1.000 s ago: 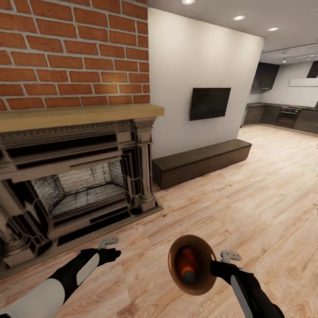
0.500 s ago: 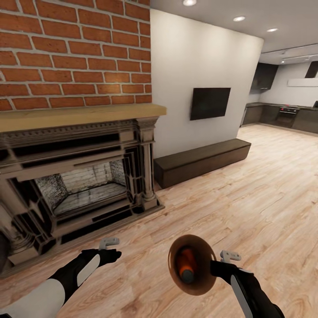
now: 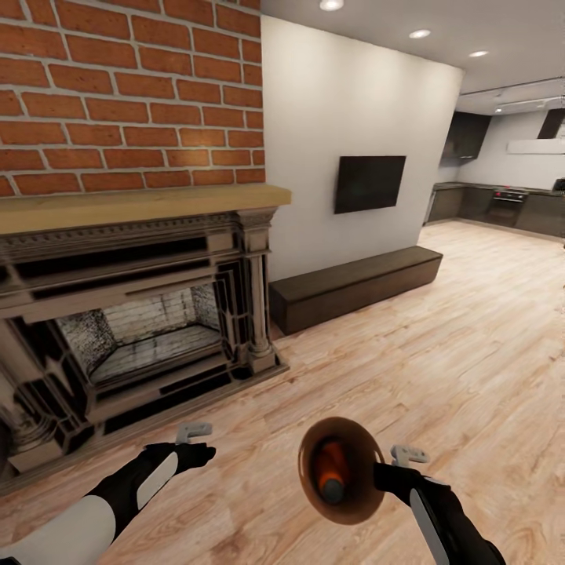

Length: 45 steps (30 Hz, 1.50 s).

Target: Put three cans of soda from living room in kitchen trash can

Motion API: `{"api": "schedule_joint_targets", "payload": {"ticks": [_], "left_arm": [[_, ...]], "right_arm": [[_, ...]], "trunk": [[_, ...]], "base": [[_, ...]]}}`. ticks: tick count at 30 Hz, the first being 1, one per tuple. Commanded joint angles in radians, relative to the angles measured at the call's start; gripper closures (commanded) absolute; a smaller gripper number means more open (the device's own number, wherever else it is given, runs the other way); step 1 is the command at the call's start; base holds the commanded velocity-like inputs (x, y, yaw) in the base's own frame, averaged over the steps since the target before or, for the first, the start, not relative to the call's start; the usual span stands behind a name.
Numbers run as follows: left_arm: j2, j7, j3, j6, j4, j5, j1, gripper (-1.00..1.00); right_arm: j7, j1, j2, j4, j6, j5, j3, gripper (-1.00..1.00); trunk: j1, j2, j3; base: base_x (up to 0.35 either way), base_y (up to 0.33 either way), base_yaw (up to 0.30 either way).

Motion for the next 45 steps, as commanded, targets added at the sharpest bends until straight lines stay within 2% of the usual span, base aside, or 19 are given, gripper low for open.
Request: {"api": "schedule_joint_targets", "payload": {"ticks": [1,14,18,20,21,23,24,26,29,34,36,39,45], "left_arm": [[0.000,0.000,-0.001,0.000,0.000,0.000,0.000,-1.00],[0.000,0.000,-0.002,0.000,-0.001,0.000,0.000,-1.00],[0.001,-0.001,-0.002,0.000,-0.001,0.000,0.000,-1.00],[0.001,-0.001,-0.002,0.000,-0.001,0.001,0.000,-1.00],[0.001,-0.001,-0.002,0.000,-0.001,0.001,0.000,-1.00],[0.000,-0.001,-0.002,0.001,-0.001,0.001,0.000,-1.00],[0.000,-0.001,-0.002,0.001,-0.001,0.000,0.000,-1.00],[0.000,-0.002,-0.002,0.001,-0.001,0.000,0.000,-1.00],[0.000,-0.002,-0.002,0.002,-0.001,0.000,0.000,-1.00],[0.000,-0.003,-0.002,0.010,0.000,0.001,0.000,-1.00],[0.000,-0.003,-0.001,0.013,0.000,0.001,0.000,-1.00],[0.000,-0.003,-0.001,0.016,0.000,0.001,0.000,-1.00],[-0.001,-0.001,0.000,0.017,0.000,0.002,0.000,-1.00]], "right_arm": [[0.007,0.000,0.000,-0.001,0.000,-0.013,0.000,1.00],[0.006,0.000,0.000,-0.006,0.005,-0.011,-0.004,1.00],[0.004,-0.001,0.000,-0.015,0.046,-0.015,-0.009,1.00],[0.003,-0.007,0.000,-0.035,0.140,-0.017,-0.011,1.00],[0.003,-0.011,0.000,-0.066,0.222,-0.017,-0.012,1.00],[0.002,-0.015,0.000,-0.114,0.306,-0.018,-0.013,1.00],[0.001,-0.022,0.001,-0.176,0.394,-0.018,-0.013,1.00],[-0.001,-0.037,0.005,-0.278,0.489,-0.018,-0.016,1.00],[-0.008,-0.082,0.012,-0.344,0.539,-0.016,-0.028,1.00],[-0.017,-0.203,0.015,-0.321,0.539,-0.014,-0.075,1.00],[-0.019,-0.229,0.013,-0.316,0.539,-0.014,-0.099,1.00],[-0.020,-0.243,0.005,-0.312,0.539,-0.014,-0.120,1.00],[-0.020,-0.248,-0.008,-0.319,0.539,-0.013,-0.129,1.00]], "trunk": [[0.000,0.000,0.000],[0.000,0.000,0.000],[0.000,0.000,0.000],[0.000,0.000,0.000],[0.000,0.000,0.000],[0.000,0.000,0.000],[0.000,0.000,0.000],[0.000,0.000,0.000],[0.000,0.000,0.000],[0.000,0.000,0.000],[0.000,0.000,0.000],[0.000,0.000,0.000],[0.000,0.000,0.000]], "base": [[0.000,-0.051,-0.101],[0.000,-0.008,-0.027],[0.000,0.000,0.000],[0.000,0.000,0.000],[0.000,0.000,0.000],[0.000,0.000,0.000],[0.000,0.000,0.000],[0.000,0.000,0.000],[0.000,0.000,0.000],[0.000,0.000,0.000],[0.000,0.000,0.000],[0.000,0.000,0.000],[0.000,0.000,0.000]]}}
